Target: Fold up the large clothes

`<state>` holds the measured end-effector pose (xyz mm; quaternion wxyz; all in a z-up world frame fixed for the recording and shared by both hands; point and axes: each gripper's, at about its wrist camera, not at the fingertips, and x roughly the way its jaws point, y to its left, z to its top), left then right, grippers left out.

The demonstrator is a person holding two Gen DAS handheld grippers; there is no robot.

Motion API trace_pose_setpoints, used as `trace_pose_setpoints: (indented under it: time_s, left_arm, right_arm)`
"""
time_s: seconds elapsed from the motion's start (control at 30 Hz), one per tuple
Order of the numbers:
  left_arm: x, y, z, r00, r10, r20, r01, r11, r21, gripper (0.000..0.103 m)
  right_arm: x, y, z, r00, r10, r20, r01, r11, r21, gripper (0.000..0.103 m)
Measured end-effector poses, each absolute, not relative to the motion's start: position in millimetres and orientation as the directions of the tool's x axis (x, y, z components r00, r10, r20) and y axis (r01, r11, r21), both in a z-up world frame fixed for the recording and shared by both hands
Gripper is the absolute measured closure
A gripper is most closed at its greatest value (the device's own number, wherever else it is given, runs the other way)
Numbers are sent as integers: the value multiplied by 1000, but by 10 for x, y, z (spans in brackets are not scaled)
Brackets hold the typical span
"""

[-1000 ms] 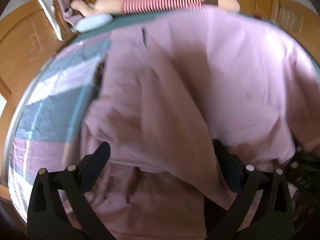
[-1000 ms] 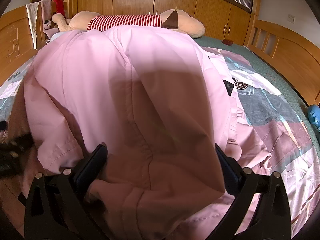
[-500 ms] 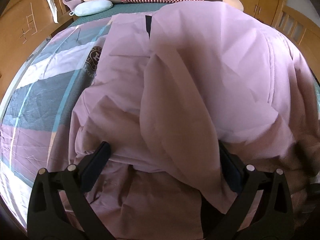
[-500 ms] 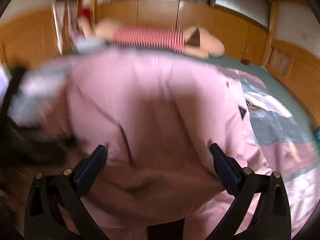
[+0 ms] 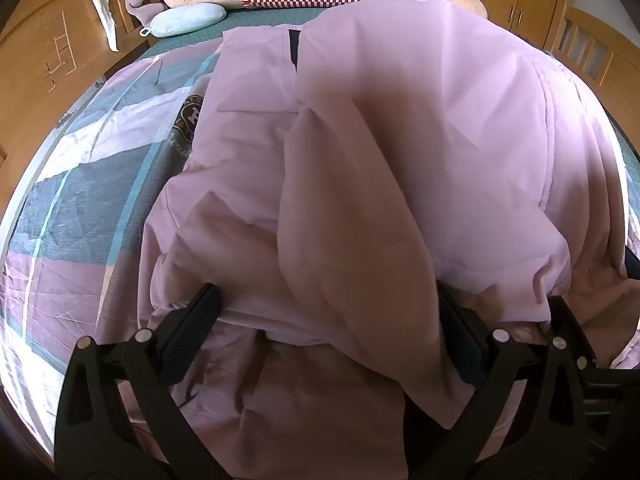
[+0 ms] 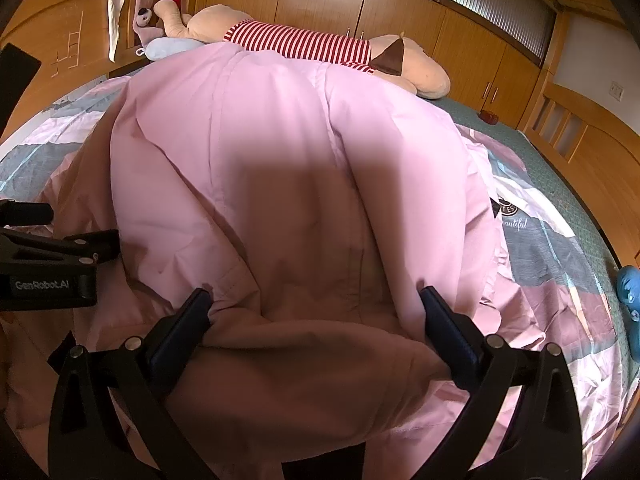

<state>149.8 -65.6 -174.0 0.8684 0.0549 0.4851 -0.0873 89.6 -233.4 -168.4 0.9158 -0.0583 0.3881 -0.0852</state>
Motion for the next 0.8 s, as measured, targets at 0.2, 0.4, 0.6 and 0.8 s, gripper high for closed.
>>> trace_pose_setpoints:
  time_s: [0.2, 0.4, 0.6, 0.8]
  left_arm:
    - [1344, -644, -1475, 547, -84, -833, 190, 981, 26, 2]
    - [795, -485, -1162, 672, -40, -740, 254, 950, 180, 2]
    - [254, 375, -1049, 560, -166, -812, 408, 908, 96, 2]
    - [-176, 1282, -1512, 292, -187, -938, 362, 929, -72, 2]
  right_arm:
    - [819, -2297, -1668, 709, -180, -682, 101, 983, -154, 1]
    - [127, -2431, -1236, 800, -126, -587, 87, 992, -95, 1]
    - [-745, -2911, -1216, 634, -184, -752, 177, 980, -90, 1]
    - [-1520, -3578, -1504, 378, -189, -906, 321, 945, -63, 1]
